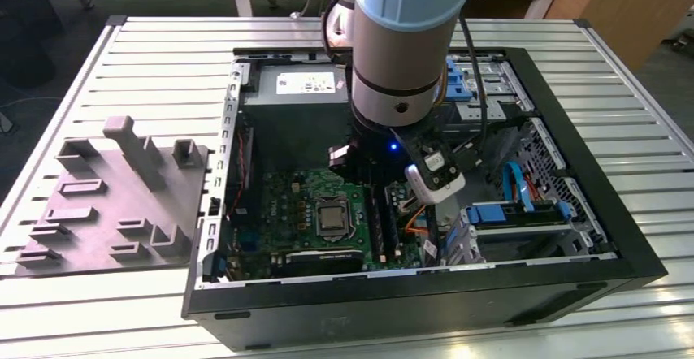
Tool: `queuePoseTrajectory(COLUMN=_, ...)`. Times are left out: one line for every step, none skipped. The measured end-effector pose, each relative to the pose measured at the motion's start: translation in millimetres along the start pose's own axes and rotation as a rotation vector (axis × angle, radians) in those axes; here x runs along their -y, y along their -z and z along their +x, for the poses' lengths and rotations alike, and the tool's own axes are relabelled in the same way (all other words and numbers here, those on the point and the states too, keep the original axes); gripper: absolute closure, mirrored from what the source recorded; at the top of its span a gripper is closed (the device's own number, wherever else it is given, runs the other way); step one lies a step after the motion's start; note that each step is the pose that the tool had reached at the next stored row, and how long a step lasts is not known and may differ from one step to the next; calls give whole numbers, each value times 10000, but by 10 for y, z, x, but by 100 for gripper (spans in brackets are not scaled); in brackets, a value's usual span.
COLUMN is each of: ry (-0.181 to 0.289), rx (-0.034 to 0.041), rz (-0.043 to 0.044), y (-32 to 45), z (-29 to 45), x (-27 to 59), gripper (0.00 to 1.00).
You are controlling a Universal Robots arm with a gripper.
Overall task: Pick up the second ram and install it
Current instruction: 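Press down the second ram until it locks into place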
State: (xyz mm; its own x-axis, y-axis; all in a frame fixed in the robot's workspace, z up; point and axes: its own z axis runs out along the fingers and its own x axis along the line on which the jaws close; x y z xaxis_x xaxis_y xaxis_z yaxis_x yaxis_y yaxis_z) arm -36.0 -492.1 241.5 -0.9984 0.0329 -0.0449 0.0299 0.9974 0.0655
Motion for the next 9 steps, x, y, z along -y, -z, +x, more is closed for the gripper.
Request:
queuePoseTrajectory(ry=0, rx=0, rz=0, y=0, z=0, x=0, gripper=90)
queuePoseTrajectory(ry=0, rx=0, rz=1, y=0, z=0, x=0, gripper=90)
queuePoseTrajectory(ry=0, rx=0, rz=1, y=0, z=0, x=0, gripper=90)
queuePoseTrajectory(ry=0, rx=0, rz=2, y=0, z=0, x=0, gripper=90)
queuePoseTrajectory(ry=0, rx=0, rz=1, y=0, z=0, x=0, gripper=90)
queuePoseTrajectory(ry=-1, rx=0, rz=3, y=0, z=0, x=-5, gripper=90)
queuePoseTrajectory(ry=0, rx=0, rz=3, y=0, z=0, x=-10, gripper=90)
queuePoseTrajectory(ry=0, rx=0, rz=2, y=-1, z=1, x=-15, gripper=90)
queuePoseTrajectory(ry=0, rx=0, rz=1, y=-2, z=1, x=-24, gripper=90)
